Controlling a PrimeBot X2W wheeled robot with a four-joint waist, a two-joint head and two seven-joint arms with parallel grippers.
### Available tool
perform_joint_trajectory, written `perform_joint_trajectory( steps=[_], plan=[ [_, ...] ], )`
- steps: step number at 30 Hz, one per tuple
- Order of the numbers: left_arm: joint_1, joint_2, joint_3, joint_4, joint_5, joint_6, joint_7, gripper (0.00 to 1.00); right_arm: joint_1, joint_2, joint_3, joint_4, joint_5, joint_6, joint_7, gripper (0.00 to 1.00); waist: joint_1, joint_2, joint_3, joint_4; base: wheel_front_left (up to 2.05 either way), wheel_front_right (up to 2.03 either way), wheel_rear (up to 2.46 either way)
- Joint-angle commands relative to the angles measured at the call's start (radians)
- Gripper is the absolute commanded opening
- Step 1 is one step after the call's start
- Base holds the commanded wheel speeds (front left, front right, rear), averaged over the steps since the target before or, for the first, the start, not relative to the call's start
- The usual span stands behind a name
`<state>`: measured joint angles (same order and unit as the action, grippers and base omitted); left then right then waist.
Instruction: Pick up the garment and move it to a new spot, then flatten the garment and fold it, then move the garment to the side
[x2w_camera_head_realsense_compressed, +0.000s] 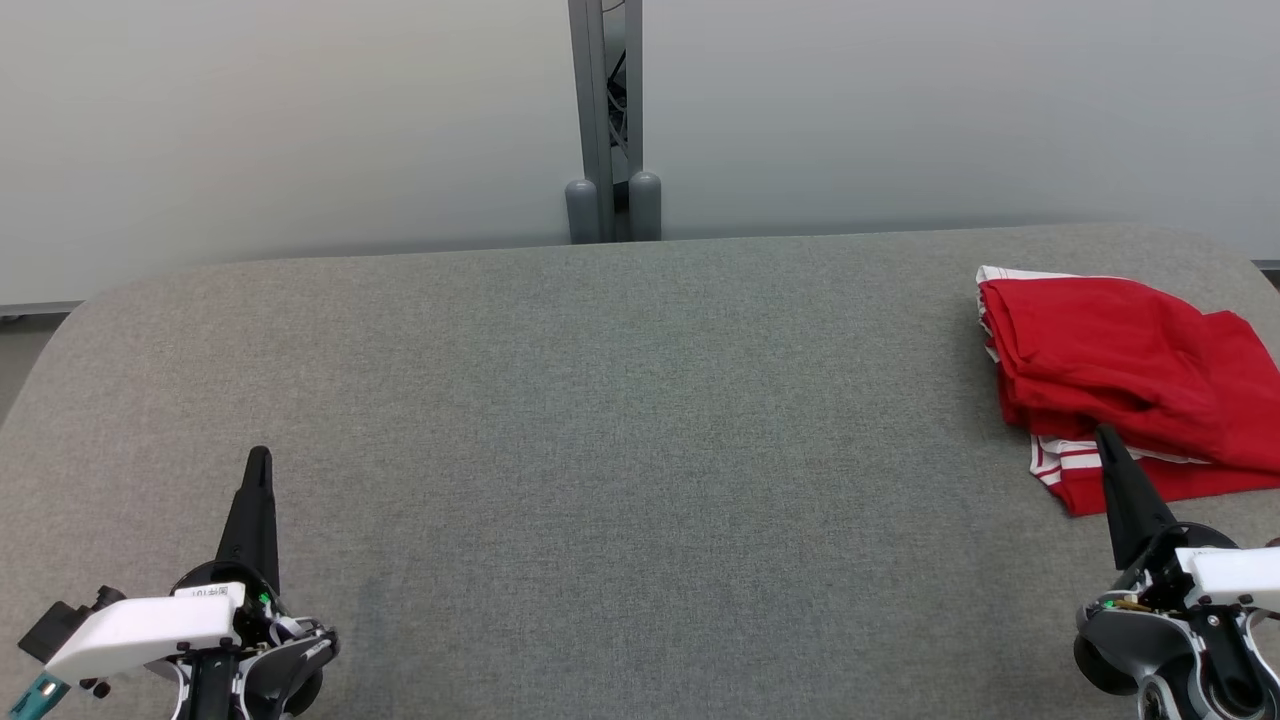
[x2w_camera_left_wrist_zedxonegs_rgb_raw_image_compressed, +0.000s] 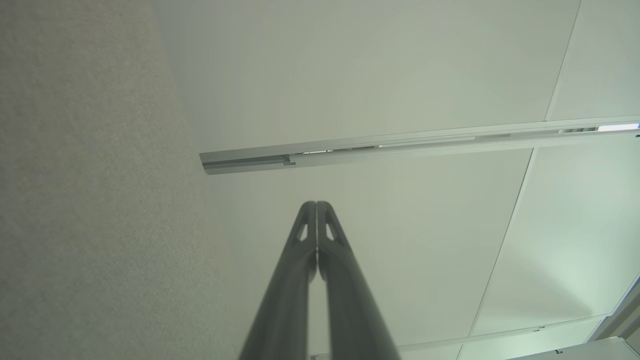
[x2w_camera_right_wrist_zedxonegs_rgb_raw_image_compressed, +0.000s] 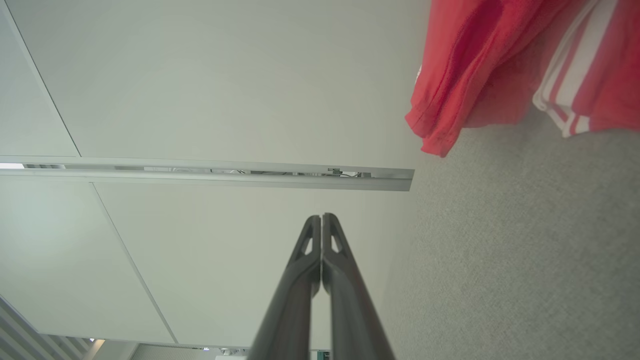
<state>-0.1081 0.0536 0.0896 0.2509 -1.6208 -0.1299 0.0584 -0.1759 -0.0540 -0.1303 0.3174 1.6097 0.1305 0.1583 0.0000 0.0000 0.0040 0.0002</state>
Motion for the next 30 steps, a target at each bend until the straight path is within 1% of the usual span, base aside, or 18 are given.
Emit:
perform_joint_trajectory(
  steps=[1, 30],
  plan=[
    [-0.016, 0.003, 0.005, 0.001, 0.003, -0.004, 0.004, 0.0, -0.01, -0.002, -0.005, 0.003, -0.007, 0.0, 0.006, 0.0, 0.0, 0.0, 0.0, 0.0, 0.0, 0.0, 0.0],
    [-0.016, 0.001, 0.007, 0.001, 0.006, -0.004, 0.006, 0.0, -0.01, -0.001, -0.007, 0.003, -0.008, 0.0, 0.008, 0.0, 0.0, 0.0, 0.0, 0.0, 0.0, 0.0, 0.0]
  ],
)
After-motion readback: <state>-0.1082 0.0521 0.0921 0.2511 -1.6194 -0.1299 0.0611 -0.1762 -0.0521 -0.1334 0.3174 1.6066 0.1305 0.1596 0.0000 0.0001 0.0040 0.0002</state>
